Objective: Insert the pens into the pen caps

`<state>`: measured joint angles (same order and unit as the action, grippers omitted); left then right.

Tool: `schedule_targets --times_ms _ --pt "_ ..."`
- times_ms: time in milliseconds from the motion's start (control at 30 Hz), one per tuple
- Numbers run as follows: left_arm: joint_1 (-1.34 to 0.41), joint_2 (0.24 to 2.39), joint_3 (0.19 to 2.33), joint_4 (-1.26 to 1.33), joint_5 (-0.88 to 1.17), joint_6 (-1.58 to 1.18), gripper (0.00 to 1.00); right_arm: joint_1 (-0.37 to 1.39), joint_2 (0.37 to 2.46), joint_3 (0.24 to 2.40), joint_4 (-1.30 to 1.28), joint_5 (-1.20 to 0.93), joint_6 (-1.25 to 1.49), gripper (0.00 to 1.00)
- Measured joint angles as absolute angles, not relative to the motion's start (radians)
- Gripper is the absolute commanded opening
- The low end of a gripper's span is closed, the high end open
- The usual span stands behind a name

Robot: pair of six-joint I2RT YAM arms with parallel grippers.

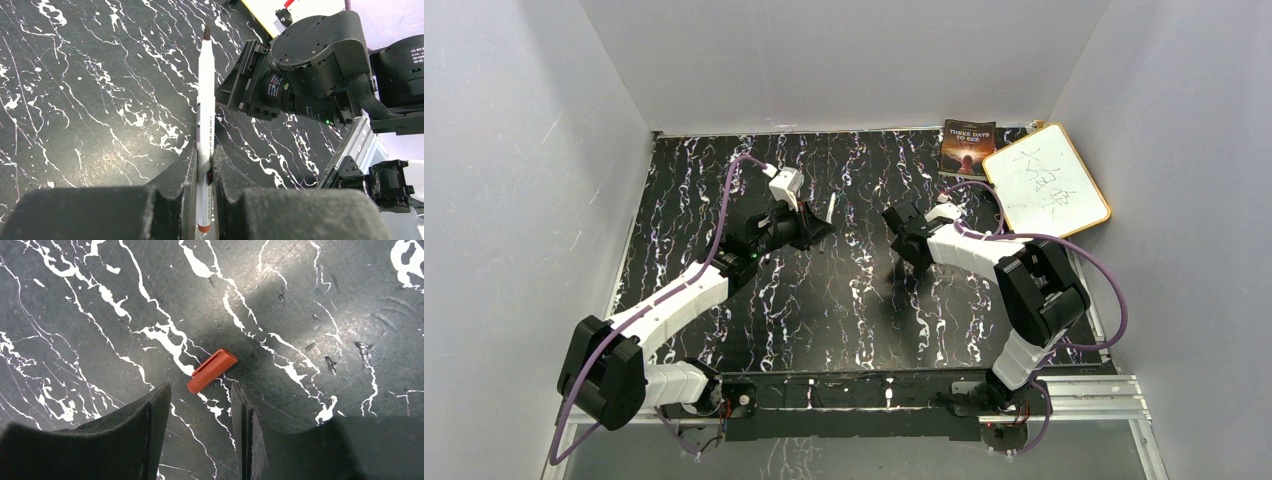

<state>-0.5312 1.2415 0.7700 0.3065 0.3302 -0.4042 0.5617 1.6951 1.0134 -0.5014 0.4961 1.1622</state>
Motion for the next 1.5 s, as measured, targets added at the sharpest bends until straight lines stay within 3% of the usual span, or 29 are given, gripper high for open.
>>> schedule_targets --times_ms 500,667,767,833,933,1000,1200,1500 --pt "-0.531 1.237 0.768 0.308 0.33 -0.405 0.0 0.563 1.76 1.058 -0.574 0.535 1.191 0.42" --pt "-0.531 1.236 0.767 0.308 0.33 -0.405 0.0 0.563 1.815 1.115 -0.59 0.556 1.176 0.28" --pt "-0.531 1.236 0.767 0.308 0.33 -0.404 0.0 0.563 1.822 1.123 -0.601 0.564 1.176 0.25" --pt "-0.531 1.236 0.767 0.308 0.33 -0.404 0.0 0.563 1.822 1.123 -0.602 0.566 1.176 0.28" --pt "-0.531 1.236 0.767 0.307 0.33 -0.404 0.0 0.563 1.819 1.117 -0.595 0.571 1.179 0.41" --pt "-0.531 1.236 0.767 0.307 0.33 -0.404 0.0 0.563 1.812 1.11 -0.59 0.57 1.178 0.43" --pt "-0.531 1.236 0.767 0.308 0.33 -0.405 0.0 0.561 1.793 1.084 -0.583 0.571 1.172 0.33" --pt "-0.531 1.236 0.767 0.308 0.33 -0.404 0.0 0.552 1.793 1.084 -0.583 0.565 1.15 0.04"
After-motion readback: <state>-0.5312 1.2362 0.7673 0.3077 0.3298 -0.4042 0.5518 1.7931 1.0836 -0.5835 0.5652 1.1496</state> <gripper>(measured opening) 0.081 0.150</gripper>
